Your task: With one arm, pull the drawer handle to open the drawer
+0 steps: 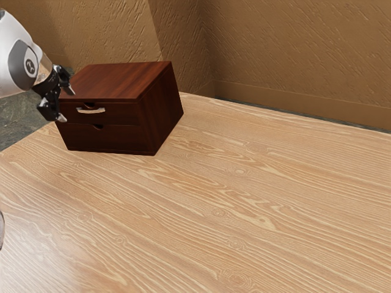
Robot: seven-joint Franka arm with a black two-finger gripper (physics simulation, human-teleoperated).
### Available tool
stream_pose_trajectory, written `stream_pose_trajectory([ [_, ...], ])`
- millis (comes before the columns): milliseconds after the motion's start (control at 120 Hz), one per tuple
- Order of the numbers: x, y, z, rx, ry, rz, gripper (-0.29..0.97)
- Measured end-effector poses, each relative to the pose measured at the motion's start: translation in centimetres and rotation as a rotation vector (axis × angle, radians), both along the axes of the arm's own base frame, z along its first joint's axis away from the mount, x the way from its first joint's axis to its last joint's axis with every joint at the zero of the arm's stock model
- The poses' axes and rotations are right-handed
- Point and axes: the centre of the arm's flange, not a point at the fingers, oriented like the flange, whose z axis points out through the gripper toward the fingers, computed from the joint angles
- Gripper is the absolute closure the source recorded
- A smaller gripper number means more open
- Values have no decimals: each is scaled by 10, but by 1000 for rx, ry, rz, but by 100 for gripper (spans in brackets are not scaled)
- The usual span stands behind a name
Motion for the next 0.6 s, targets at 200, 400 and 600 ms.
stream_pose_trajectory([
  [200,2,4,-18,-18,-7,40,0],
  [400,12,8,-34,-22,-13,67,0],
  [600,20,9,-45,-34,-30,85,0],
])
